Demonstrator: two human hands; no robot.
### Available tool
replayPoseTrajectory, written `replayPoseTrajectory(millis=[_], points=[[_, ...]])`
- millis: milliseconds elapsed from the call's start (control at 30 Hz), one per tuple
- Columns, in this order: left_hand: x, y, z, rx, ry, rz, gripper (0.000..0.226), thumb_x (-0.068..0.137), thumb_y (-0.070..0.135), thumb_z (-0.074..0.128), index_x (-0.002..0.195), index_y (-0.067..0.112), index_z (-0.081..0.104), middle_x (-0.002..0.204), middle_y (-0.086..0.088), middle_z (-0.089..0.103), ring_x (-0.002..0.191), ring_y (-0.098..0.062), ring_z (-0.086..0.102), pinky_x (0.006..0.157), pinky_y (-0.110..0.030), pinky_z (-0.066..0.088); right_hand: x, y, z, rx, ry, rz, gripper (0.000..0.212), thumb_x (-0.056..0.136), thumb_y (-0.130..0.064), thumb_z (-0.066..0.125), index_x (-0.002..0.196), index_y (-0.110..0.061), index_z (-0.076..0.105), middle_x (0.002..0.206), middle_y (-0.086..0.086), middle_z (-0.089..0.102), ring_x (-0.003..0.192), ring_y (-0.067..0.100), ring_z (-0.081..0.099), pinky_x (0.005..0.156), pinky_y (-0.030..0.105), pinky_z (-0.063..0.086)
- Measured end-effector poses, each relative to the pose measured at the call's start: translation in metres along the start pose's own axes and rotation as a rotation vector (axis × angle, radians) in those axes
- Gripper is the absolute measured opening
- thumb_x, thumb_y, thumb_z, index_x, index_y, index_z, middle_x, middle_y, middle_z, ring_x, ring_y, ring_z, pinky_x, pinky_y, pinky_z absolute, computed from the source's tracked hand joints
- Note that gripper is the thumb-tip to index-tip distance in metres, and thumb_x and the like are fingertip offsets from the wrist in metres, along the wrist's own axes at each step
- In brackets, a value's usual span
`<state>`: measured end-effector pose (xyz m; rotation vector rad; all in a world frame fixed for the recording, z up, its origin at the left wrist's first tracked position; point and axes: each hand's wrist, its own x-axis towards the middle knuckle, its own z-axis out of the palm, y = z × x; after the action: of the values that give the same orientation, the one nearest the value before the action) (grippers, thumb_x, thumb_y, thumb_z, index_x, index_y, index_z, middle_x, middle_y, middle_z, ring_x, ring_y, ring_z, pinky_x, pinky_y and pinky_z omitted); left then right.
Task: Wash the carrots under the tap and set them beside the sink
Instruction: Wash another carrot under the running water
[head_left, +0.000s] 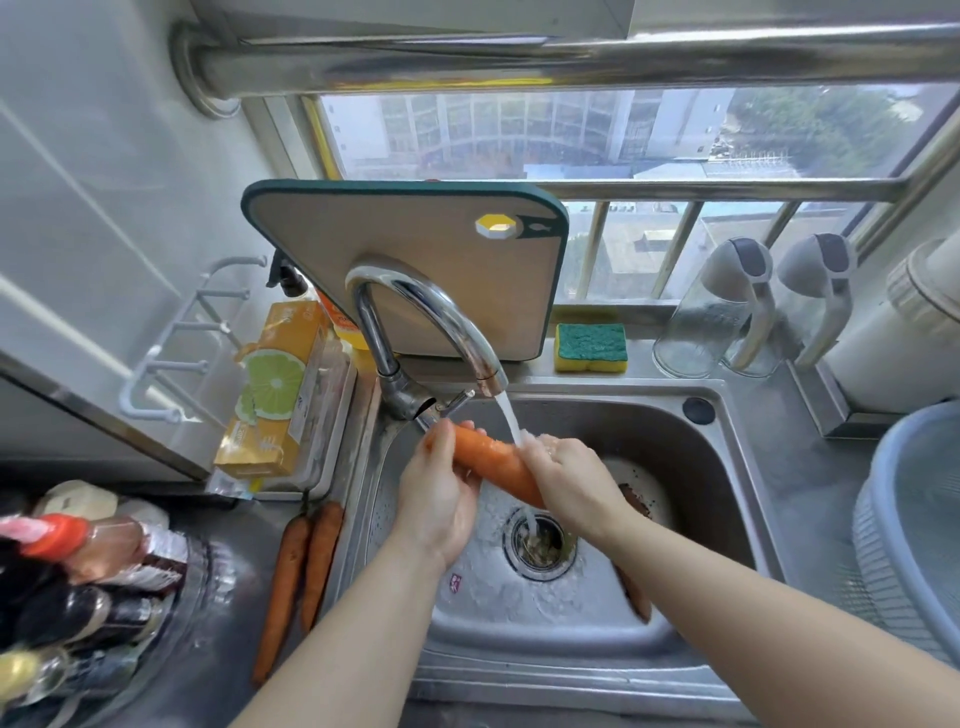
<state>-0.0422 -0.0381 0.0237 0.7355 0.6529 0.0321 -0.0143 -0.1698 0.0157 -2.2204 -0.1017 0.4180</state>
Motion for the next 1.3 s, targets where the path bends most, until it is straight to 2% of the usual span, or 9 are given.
replayPoseTrajectory(millis=[167,267,367,433,700,900,1033,1167,1300], points=[[-0.001,-0.015,-0.002,0.306,-0.113,0.08,0.045,0.093,-0.002,0.049,0.128,0.016,0.029,0.113,-0.005,0.055,0.1,-0.015,0.058,0.09,-0.033,0.046,-0.008,0.01,-0.01,0.03,-0.131,0.007,0.047,0.102,-0.032,0.029,0.078,-0.006,0.059,0.073,0.005,0.058,0.067,0.015,0.051,0.067,0.028,0.04],[0.002,-0.019,-0.008,0.655,-0.194,0.06,0.086,0.076,0.017,0.075,0.134,0.043,0.016,0.124,-0.005,0.056,0.112,-0.017,0.059,0.104,-0.041,0.042,-0.013,0.022,-0.014,0.11,-0.188,0.075,0.044,0.103,-0.034,0.028,0.081,-0.009,0.057,0.067,0.002,0.052,0.058,0.011,0.046,0.057,0.025,0.037],[-0.002,-0.022,-0.003,0.852,-0.231,0.136,0.059,0.079,0.02,0.073,0.118,0.04,0.034,0.119,-0.001,0.059,0.109,-0.016,0.061,0.104,-0.042,0.043,-0.019,0.031,-0.016,0.311,-0.258,0.142,0.044,0.101,-0.043,0.034,0.103,-0.013,0.066,0.073,0.001,0.06,0.058,0.008,0.053,0.049,0.021,0.041],[-0.004,-0.023,0.001,0.875,-0.215,0.205,0.036,0.087,0.019,0.066,0.105,0.037,0.04,0.111,0.002,0.061,0.103,-0.015,0.062,0.101,-0.041,0.046,-0.024,0.035,-0.017,0.304,-0.312,0.125,0.046,0.096,-0.052,0.04,0.113,-0.017,0.064,0.084,0.001,0.065,0.068,0.003,0.057,0.056,0.018,0.043],[-0.01,-0.031,0.015,0.682,-0.155,0.242,0.004,0.098,0.024,0.045,0.094,0.026,0.044,0.09,-0.005,0.064,0.085,-0.02,0.067,0.088,-0.045,0.054,-0.031,0.043,-0.017,0.188,-0.314,0.034,0.029,0.093,-0.043,0.054,0.109,-0.019,0.057,0.084,-0.002,0.061,0.066,0.006,0.054,0.057,0.019,0.043],[-0.006,-0.018,0.04,0.133,0.227,-0.041,0.027,0.101,0.024,0.036,0.081,0.011,0.051,0.081,-0.017,0.06,0.071,-0.028,0.062,0.08,-0.043,0.051,-0.027,0.031,-0.014,0.028,-0.105,-0.018,0.036,0.08,-0.046,0.07,0.11,-0.028,0.06,0.092,-0.011,0.066,0.08,0.003,0.06,0.065,0.012,0.04],[-0.001,0.002,0.026,0.049,0.129,-0.169,0.035,0.098,0.045,0.039,0.085,0.017,0.055,0.087,-0.009,0.062,0.082,-0.024,0.06,0.084,-0.047,0.047,-0.023,0.026,-0.023,0.038,-0.007,-0.051,0.045,0.068,-0.038,0.082,0.107,-0.033,0.061,0.094,-0.015,0.066,0.088,0.002,0.061,0.078,0.018,0.047],[-0.006,0.014,-0.003,0.458,0.006,-0.101,0.029,0.096,0.042,0.045,0.093,0.017,0.059,0.1,-0.01,0.061,0.092,-0.023,0.061,0.088,-0.048,0.051,-0.02,0.017,-0.03,-0.104,0.08,-0.219,0.056,0.064,-0.027,0.084,0.115,-0.027,0.062,0.107,-0.012,0.064,0.099,0.007,0.059,0.09,0.026,0.047],[-0.005,0.019,-0.028,1.13,-0.032,0.253,0.02,0.095,0.012,0.05,0.097,0.025,0.064,0.109,0.002,0.061,0.103,-0.011,0.056,0.085,-0.02,0.045,-0.015,0.001,-0.026,-0.259,0.092,-0.334,0.056,0.064,-0.029,0.083,0.115,-0.025,0.059,0.11,-0.009,0.064,0.102,0.014,0.057,0.086,0.025,0.043]])
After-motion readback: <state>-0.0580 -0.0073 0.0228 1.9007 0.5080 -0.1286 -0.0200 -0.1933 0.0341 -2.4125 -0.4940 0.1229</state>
